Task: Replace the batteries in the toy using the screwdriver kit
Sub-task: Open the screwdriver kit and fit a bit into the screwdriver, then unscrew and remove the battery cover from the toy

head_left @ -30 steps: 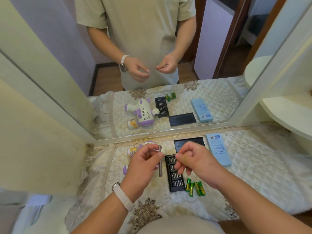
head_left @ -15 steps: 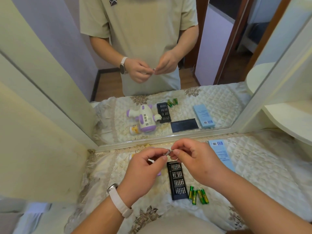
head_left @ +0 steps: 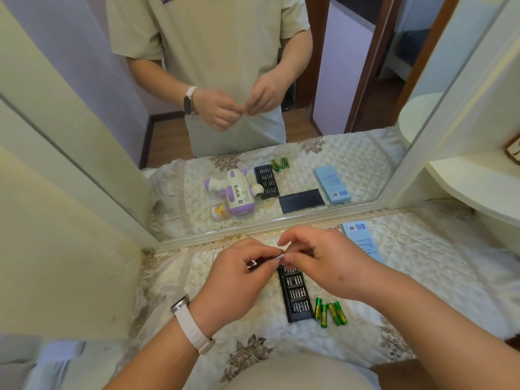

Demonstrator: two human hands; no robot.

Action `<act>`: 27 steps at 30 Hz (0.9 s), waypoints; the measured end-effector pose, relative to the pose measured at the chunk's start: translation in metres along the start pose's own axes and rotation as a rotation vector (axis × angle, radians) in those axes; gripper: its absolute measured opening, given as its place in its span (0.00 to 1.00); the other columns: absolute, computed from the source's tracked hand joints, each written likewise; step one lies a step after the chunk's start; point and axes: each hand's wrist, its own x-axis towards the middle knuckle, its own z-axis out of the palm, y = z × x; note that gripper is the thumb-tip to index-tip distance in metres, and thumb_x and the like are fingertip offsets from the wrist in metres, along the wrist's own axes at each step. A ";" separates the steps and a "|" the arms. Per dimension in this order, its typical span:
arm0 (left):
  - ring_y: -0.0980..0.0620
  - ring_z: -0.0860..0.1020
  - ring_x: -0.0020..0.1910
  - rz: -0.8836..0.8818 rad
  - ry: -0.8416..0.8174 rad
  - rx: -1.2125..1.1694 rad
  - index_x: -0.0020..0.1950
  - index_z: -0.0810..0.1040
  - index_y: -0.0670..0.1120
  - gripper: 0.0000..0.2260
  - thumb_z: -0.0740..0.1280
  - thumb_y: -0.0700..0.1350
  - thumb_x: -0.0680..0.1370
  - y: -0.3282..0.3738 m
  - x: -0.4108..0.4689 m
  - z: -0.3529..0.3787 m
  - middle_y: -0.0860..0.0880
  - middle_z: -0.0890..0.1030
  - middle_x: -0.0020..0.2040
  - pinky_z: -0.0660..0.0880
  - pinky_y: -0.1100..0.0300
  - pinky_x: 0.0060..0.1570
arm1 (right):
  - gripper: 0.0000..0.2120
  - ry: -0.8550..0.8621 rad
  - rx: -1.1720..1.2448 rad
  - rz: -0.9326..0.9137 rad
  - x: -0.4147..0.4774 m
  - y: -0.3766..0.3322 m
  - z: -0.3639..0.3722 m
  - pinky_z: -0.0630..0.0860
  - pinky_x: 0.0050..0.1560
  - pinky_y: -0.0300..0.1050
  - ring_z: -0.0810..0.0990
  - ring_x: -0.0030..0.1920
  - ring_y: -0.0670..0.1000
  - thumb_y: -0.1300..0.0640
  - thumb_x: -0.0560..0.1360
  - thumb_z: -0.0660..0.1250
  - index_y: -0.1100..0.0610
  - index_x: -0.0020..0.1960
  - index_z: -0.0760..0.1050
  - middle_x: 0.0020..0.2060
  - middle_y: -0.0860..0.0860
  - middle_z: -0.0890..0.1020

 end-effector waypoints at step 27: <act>0.53 0.74 0.58 -0.330 -0.021 0.192 0.64 0.72 0.53 0.22 0.68 0.60 0.74 -0.148 0.002 0.007 0.55 0.70 0.57 0.73 0.55 0.56 | 0.08 0.387 0.443 0.516 0.007 0.029 0.112 0.68 0.35 0.42 0.71 0.30 0.46 0.54 0.77 0.67 0.53 0.40 0.80 0.28 0.48 0.74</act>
